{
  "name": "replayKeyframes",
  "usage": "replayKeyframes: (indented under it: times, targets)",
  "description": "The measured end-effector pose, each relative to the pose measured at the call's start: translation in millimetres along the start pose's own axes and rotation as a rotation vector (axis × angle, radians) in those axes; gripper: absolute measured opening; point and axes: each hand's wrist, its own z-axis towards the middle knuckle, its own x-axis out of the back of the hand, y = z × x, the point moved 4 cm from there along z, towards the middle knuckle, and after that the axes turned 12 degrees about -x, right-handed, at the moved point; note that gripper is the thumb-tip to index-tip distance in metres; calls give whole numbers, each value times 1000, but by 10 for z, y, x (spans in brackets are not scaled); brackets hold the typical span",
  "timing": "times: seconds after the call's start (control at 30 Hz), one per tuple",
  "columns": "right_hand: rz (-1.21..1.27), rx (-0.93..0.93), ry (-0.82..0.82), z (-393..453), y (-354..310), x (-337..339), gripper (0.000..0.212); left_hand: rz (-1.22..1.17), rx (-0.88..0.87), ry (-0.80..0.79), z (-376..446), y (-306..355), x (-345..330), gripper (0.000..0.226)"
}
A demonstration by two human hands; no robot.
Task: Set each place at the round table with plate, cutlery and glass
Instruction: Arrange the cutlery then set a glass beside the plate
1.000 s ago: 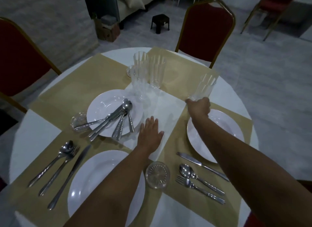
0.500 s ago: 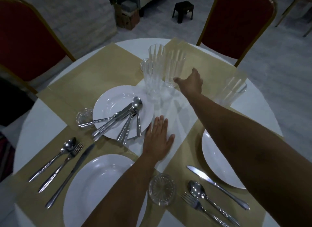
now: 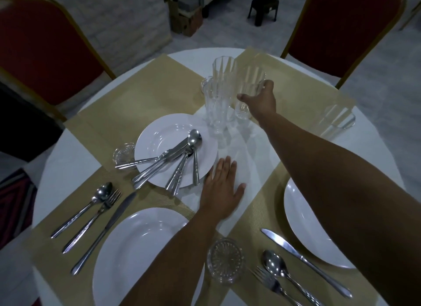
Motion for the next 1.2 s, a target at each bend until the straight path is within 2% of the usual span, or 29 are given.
replayKeyframes:
  times: [0.17, 0.33, 0.47, 0.6, 0.8, 0.9, 1.03, 1.2]
  targets:
    - [47, 47, 52, -252, 113, 172, 57, 13, -33, 3, -16, 17, 23, 71]
    - [31, 97, 75, -611, 236, 414, 64, 12, -39, -69, -30, 42, 50, 82]
    - [17, 112, 95, -917, 319, 572, 63, 21, -21, -151, -17, 38, 124, 70]
    - [11, 131, 104, -1283, 406, 718, 60, -16, -32, -110, -153, 134, 337, 63]
    - [41, 118, 102, -2024, 668, 770, 56, -85, -79, -20, -719, 199, 690, 56]
    - [81, 104, 94, -2453, 797, 707, 53, -84, -55, 41, -1147, 77, 808, 55]
    - [120, 85, 72, -2986, 959, 546, 59, -56, 21, 85, -1816, -250, 863, 54]
    - [138, 92, 82, -3479, 1140, 343, 59, 6, 110, 115, -2490, -535, 899, 69]
